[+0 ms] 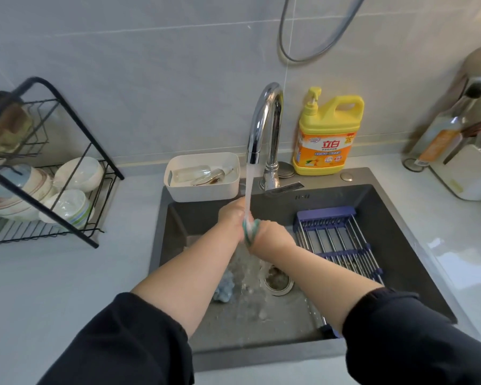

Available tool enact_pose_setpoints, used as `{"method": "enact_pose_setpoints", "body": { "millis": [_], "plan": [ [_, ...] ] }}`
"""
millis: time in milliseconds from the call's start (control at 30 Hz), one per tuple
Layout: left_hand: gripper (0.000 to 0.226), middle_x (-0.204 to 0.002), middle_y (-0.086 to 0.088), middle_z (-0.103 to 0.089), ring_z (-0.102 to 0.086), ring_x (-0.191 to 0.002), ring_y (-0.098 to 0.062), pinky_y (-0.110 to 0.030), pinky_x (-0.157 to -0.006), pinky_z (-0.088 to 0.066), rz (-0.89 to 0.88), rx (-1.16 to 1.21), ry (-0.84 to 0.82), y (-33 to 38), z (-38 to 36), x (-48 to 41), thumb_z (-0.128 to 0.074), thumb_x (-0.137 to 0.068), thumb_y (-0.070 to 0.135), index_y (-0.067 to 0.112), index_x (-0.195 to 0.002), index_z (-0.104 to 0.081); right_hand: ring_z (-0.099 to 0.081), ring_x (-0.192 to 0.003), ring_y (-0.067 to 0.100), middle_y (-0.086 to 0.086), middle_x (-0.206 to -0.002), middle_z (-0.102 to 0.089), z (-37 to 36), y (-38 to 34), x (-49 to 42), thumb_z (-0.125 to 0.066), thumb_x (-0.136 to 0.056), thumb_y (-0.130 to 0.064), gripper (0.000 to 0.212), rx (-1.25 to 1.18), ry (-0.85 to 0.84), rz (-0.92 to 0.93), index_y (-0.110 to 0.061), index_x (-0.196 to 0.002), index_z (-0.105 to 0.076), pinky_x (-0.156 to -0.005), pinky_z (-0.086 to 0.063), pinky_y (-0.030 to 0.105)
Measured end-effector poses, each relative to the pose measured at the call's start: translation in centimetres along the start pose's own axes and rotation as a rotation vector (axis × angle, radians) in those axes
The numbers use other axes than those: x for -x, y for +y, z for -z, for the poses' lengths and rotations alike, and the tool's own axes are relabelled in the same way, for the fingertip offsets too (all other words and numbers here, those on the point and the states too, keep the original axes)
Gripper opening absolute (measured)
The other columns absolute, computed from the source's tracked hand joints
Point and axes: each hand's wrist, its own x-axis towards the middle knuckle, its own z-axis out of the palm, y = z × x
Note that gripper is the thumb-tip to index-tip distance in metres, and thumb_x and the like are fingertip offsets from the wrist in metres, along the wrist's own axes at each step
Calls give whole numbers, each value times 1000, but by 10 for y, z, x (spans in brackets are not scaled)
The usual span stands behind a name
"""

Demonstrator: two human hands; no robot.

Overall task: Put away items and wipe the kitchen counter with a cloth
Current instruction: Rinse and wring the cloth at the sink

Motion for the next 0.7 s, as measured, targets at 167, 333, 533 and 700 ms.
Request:
{"method": "enact_pose_setpoints", "body": {
  "millis": [167, 333, 533, 700],
  "plan": [
    [11, -70, -9, -47, -47, -61, -22, -31, -62, -44, 5, 72, 122, -4, -2, 3, -56, -89, 15, 7, -82, -53, -64, -90, 27, 3, -101, -66, 10, 6, -4, -48, -85, -16, 24, 277, 48, 57, -16, -106, -59, -67, -47, 31],
    [14, -98, -15, -61, -61, -83, -31, -38, -78, -53, 37, 119, 196, -13, 2, -2, -62, -86, 17, 5, -91, -58, -62, -85, 24, 2, -91, -62, 11, 4, -2, -54, -86, -19, 22, 336, -7, 19, -14, -107, -59, -67, -47, 31],
    [26, -107, -16, -59, -61, -75, -26, -45, -80, -51, 49, 250, 92, -17, 15, 10, -46, -97, 15, 9, -122, -51, -65, -76, 18, 7, -93, -65, 29, 40, 3, -69, -83, -14, 26, -510, -357, -87, -11, -107, -60, -65, -58, 28],
    [18, -106, -18, -62, -60, -101, -33, -47, -99, -45, 41, 401, 71, -21, 27, 13, -38, -94, 4, 2, -103, -53, -62, -109, 28, 16, -123, -61, 43, 72, 7, -55, -95, -30, 47, -1287, -336, -306, -4, -133, -47, -83, -56, 36]
  ]
}}
